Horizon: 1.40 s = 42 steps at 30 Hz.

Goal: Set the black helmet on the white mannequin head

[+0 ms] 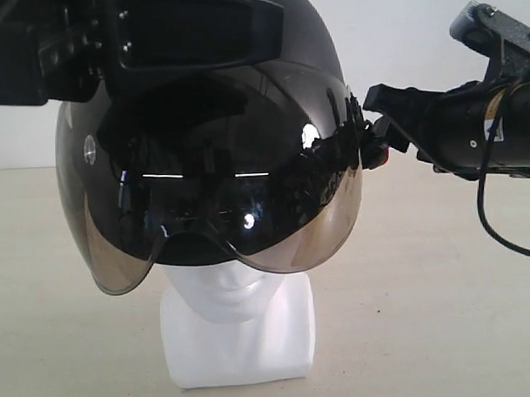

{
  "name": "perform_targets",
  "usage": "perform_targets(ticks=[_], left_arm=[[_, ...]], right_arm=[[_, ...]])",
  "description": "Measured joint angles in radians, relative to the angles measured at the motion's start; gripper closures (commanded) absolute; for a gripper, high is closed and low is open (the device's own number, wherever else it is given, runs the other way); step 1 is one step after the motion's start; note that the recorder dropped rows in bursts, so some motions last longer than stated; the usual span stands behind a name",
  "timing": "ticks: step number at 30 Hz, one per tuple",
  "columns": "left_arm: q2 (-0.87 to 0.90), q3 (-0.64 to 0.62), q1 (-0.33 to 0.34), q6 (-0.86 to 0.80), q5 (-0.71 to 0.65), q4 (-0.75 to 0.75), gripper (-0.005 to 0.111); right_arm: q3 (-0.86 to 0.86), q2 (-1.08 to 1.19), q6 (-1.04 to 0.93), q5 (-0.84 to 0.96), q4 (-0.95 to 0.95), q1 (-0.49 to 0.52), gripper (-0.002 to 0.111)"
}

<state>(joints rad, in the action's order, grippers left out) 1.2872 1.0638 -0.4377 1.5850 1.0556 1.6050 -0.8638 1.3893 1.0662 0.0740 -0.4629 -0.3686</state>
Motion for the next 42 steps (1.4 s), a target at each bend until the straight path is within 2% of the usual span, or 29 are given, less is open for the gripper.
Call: perform_targets(ticks=[6, 8, 11, 14, 15, 20, 26, 28, 30, 32, 33, 37, 42], left_arm=[[-0.002, 0.0, 0.0, 0.002, -0.004, 0.003, 0.102], [-0.004, 0.0, 0.0, 0.004, -0.006, 0.008, 0.102], [-0.003, 0.0, 0.0, 0.006, -0.007, 0.01, 0.102], [-0.004, 0.0, 0.0, 0.008, -0.009, 0.003, 0.102], [-0.004, 0.0, 0.0, 0.008, -0.012, -0.003, 0.102], [-0.008, -0.002, 0.0, -0.006, -0.025, -0.049, 0.102], [-0.045, -0.002, 0.0, -0.059, -0.03, -0.126, 0.102], [-0.052, 0.019, 0.0, -0.068, -0.059, -0.128, 0.102], [-0.056, 0.091, 0.0, -0.069, -0.16, -0.128, 0.102], [-0.056, 0.162, 0.0, -0.069, -0.34, -0.119, 0.102], [-0.056, 0.186, 0.0, -0.069, -0.412, -0.115, 0.102], [-0.044, 0.288, 0.0, -0.069, -0.681, -0.113, 0.102], [0.012, 0.362, 0.0, -0.083, -0.774, -0.115, 0.102]], right_arm=[[0.0, -0.111, -0.013, 0.125, 0.039, -0.002, 0.05], [0.0, -0.153, -0.043, 0.132, 0.074, -0.002, 0.055], [0.0, -0.213, -0.118, 0.132, 0.161, -0.002, 0.076], [0.0, -0.285, -0.234, 0.14, 0.269, -0.018, 0.104], [0.0, -0.311, -0.273, 0.141, 0.294, -0.028, 0.108], [0.0, -0.465, -0.402, 0.156, 0.337, -0.059, 0.108], [-0.096, -0.55, -0.514, 0.328, 0.362, -0.059, 0.108], [-0.132, -0.55, -0.654, 0.351, 0.463, -0.059, 0.108], [-0.177, -0.548, -0.939, 0.389, 0.714, -0.059, 0.108], [-0.239, -0.538, -1.213, 0.468, 0.934, -0.059, 0.108], [-0.262, -0.531, -1.278, 0.502, 0.978, -0.059, 0.108], [-0.43, -0.436, -1.396, 0.681, 1.081, -0.059, 0.108], [-0.583, -0.284, -1.429, 0.82, 1.103, -0.059, 0.108]])
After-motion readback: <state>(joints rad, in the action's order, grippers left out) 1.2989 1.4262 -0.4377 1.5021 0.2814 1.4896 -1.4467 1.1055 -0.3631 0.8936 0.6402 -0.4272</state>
